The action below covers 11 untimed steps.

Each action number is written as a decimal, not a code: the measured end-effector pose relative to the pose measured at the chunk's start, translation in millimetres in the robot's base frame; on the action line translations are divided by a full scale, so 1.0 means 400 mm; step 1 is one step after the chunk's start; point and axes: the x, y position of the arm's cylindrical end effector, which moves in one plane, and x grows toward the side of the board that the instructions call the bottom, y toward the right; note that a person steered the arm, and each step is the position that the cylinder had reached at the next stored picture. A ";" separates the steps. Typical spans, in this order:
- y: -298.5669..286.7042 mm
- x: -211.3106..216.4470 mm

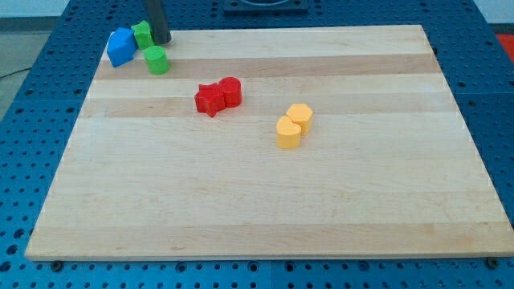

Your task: Place the green circle below the green star

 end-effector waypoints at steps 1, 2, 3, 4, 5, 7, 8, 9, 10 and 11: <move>0.000 0.000; 0.037 0.051; 0.122 0.160; 0.149 0.265; 0.063 0.277; 0.045 0.195; 0.022 0.161; 0.008 0.150; -0.002 0.148; -0.003 0.148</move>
